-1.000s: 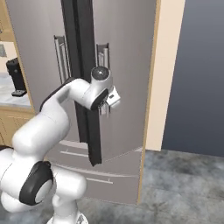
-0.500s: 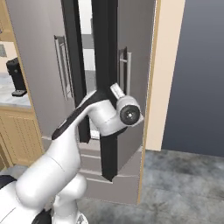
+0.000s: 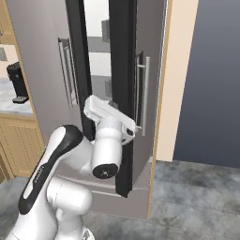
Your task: Place one of the steaks on the plate and the other in the bowl. Then place the bowl in the fridge.
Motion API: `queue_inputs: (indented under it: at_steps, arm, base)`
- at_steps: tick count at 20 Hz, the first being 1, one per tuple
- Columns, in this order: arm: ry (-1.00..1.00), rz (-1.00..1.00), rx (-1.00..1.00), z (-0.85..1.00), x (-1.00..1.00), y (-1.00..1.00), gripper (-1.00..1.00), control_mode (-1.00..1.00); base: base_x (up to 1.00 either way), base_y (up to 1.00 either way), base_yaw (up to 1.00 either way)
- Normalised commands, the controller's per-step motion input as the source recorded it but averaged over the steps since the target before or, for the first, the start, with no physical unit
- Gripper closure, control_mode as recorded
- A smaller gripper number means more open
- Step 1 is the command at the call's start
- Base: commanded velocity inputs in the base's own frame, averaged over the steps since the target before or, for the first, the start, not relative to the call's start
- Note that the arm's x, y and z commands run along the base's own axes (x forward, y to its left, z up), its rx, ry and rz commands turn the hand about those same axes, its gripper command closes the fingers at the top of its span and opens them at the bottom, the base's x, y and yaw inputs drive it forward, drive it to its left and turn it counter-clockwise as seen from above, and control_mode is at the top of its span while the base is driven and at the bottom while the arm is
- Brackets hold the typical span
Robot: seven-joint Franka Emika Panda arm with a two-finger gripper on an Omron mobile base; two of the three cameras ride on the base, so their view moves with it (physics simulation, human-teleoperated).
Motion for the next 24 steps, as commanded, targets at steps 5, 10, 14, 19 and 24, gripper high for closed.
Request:
queue_inputs:
  at_steps: [5,10,14,19,24]
  arm:
    - [-0.11,-0.1,-0.28,0.16,-0.31,1.0,1.0,-1.0]
    - [0.48,-0.13,-0.22,-0.14,0.91,1.0,1.0,-1.0]
    - [0.25,-0.17,-0.04,-0.16,0.99,0.2,1.0,-1.0]
    - [0.01,-0.25,-0.01,-0.02,0.78,-0.49,1.0,-1.0]
    - [0.01,-0.36,-0.05,-0.14,0.5,-0.43,1.0,-1.0]
  base:
    - [0.0,0.0,0.0]
    - [0.0,0.0,0.0]
    - [0.0,0.0,0.0]
    - [0.0,0.0,0.0]
    - [0.0,0.0,0.0]
